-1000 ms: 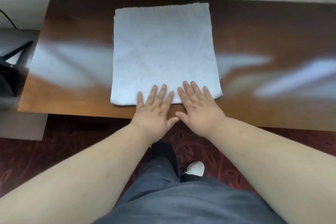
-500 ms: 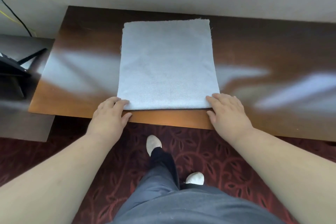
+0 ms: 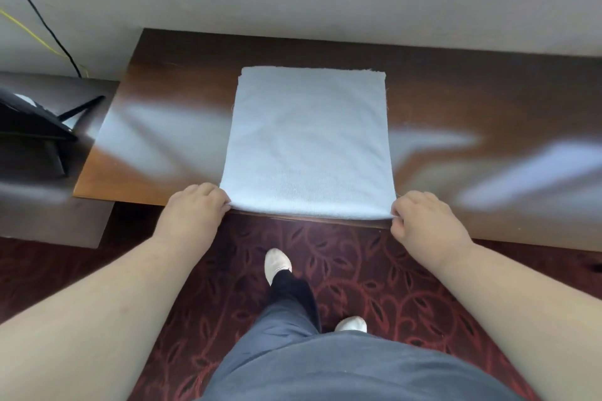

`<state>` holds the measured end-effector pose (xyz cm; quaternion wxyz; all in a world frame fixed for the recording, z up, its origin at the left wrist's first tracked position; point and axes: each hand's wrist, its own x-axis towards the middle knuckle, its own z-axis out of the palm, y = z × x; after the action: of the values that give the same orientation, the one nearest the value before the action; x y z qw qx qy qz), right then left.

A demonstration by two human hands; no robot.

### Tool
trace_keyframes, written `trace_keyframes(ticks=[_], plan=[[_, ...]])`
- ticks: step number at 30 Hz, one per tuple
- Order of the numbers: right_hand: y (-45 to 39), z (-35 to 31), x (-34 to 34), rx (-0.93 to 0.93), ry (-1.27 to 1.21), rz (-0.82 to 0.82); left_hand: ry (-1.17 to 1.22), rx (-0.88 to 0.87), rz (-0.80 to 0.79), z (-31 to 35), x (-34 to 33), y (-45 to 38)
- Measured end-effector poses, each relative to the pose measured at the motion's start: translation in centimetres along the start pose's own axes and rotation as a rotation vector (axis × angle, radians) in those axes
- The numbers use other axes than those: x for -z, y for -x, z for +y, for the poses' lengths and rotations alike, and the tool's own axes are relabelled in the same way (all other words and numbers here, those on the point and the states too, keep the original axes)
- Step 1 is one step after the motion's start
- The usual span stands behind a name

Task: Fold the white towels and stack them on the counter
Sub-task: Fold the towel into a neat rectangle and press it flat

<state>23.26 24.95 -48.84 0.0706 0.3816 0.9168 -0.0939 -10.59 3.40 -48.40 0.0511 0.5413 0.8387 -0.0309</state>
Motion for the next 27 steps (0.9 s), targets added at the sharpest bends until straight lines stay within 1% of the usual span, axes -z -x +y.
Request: trace_keyframes(ticks=[3,6,10,13,16,19,21,24,27], plan=[[0.9,0.2,1.1,-0.046,-0.143,0.049,0.064,0.027,0.072,0.2,1.2,0.5],[0.6,0.3,2.9,-0.117,-0.281,0.090,0.089,0.034,0.100,0.0,2.4,0.3],[-0.2,0.1,4.4,-0.189,-0.411,0.126,0.121,0.032,0.113,-0.3,3.4,-0.2],[-1.5,0.0,4.9,-0.232,-0.494,0.169,0.172,0.053,0.094,-0.7,4.1,-1.4],[-3.8,-0.3,5.5,-0.259,-0.614,0.264,0.399,0.179,0.087,-1.3,5.0,-3.9],[-6.6,-1.3,6.4,-0.420,-0.821,0.323,0.710,0.408,0.059,-1.8,6.0,-7.0],[-8.9,-1.7,7.0,-0.517,-0.934,0.361,0.869,0.518,0.038,-1.8,6.5,-9.5],[-12.3,-1.5,7.5,-0.587,-0.998,0.409,1.014,0.542,0.018,-2.0,6.8,-13.2],[-15.4,-1.4,7.8,-0.635,-0.994,0.476,1.055,0.519,0.000,-2.3,6.5,-16.7]])
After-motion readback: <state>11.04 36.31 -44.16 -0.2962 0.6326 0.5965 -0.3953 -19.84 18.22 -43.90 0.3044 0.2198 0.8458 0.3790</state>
